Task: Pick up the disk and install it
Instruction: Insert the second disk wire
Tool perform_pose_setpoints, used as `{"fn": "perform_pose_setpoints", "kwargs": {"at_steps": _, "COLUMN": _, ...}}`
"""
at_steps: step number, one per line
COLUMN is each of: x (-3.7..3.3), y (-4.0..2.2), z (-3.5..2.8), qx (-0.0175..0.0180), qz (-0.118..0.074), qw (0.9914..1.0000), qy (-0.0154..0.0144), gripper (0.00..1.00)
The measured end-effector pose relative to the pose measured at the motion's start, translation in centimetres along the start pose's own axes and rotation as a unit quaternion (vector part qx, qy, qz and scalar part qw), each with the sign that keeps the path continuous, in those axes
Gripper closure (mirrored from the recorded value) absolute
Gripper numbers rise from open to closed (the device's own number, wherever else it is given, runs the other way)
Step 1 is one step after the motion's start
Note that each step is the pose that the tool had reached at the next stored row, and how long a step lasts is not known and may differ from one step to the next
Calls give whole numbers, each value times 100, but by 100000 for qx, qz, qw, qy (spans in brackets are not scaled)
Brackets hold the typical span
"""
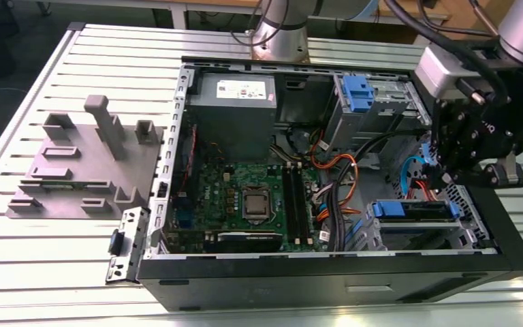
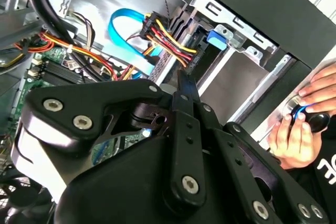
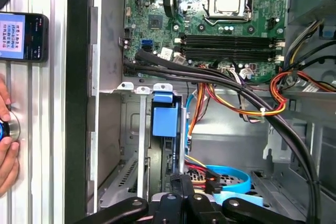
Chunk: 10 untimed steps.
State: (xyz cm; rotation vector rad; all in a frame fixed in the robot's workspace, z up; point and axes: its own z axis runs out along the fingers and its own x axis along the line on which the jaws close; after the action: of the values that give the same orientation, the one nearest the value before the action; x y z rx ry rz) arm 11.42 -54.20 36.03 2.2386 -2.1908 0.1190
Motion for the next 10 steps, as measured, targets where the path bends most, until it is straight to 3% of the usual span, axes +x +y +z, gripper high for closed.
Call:
{"fn": "perform_pose_setpoints", "kwargs": {"at_steps": 5, "x": -58, "y": -5, "z": -69, "qx": -287, "qz": -19, "qw": 100000, "qy": 1, "gripper": 89}}
{"fn": "perform_pose_setpoints", "kwargs": {"at_steps": 10, "x": -157, "y": -7, "z": -103, "qx": -1076, "qz": -57, "qw": 99994, "qy": -10, "gripper": 89}}
